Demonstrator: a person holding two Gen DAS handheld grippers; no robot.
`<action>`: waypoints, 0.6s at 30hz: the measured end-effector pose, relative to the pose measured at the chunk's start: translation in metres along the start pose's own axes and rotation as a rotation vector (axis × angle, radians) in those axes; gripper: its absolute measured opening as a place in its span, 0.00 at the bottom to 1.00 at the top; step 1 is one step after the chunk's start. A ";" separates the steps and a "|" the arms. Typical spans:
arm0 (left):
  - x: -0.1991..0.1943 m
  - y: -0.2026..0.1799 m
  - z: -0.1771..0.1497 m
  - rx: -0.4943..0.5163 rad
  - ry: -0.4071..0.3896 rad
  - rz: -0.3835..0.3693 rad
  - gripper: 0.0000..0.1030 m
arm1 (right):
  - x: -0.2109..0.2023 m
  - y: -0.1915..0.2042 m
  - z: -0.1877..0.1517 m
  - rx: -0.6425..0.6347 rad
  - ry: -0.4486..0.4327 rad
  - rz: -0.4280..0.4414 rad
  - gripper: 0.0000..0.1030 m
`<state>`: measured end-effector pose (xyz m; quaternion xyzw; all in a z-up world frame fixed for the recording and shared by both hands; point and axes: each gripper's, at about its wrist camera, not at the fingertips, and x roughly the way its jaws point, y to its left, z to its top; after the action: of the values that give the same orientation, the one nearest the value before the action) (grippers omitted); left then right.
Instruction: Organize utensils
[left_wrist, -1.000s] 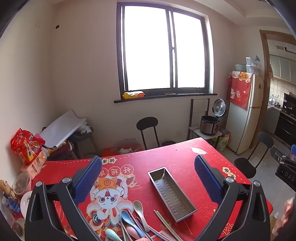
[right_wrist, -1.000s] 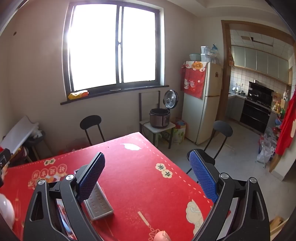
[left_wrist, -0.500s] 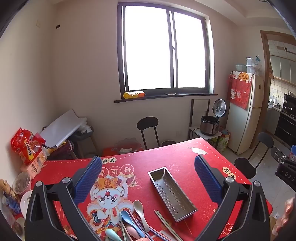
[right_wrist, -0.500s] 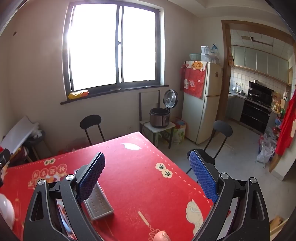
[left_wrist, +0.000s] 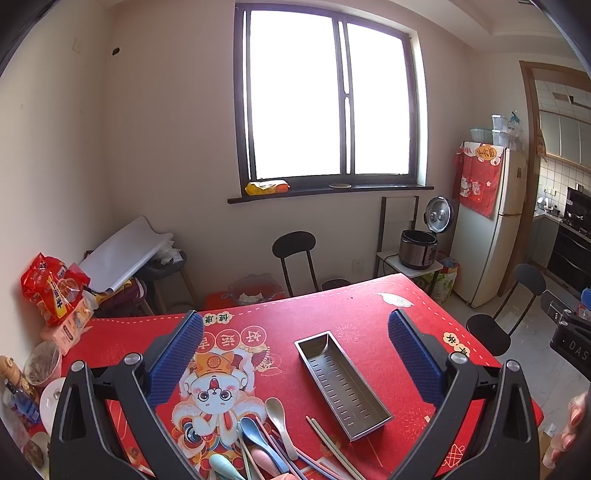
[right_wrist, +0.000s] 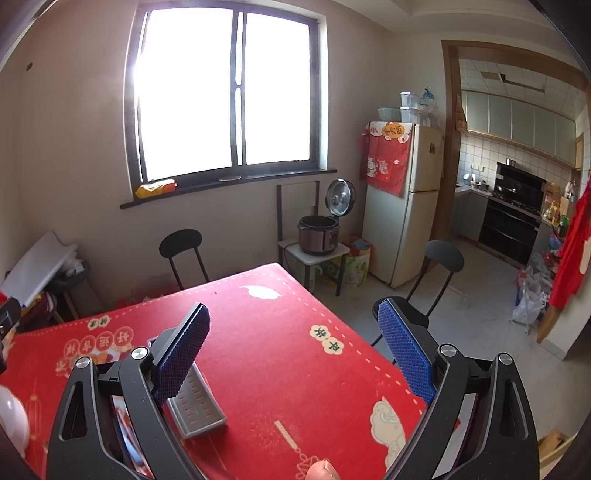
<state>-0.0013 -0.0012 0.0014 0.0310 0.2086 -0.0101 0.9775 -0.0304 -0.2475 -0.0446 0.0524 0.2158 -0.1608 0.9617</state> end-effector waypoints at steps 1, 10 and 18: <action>-0.001 0.000 0.001 0.000 0.000 -0.001 0.95 | 0.000 0.000 0.000 0.000 0.000 0.000 0.87; 0.000 0.004 0.001 -0.002 -0.003 -0.003 0.95 | -0.004 0.000 0.000 -0.003 -0.007 -0.004 0.87; -0.001 0.004 -0.006 -0.004 -0.005 -0.004 0.95 | -0.005 -0.001 0.000 0.000 -0.008 -0.006 0.87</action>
<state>-0.0046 0.0032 -0.0030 0.0284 0.2063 -0.0118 0.9780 -0.0347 -0.2470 -0.0424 0.0510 0.2120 -0.1641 0.9620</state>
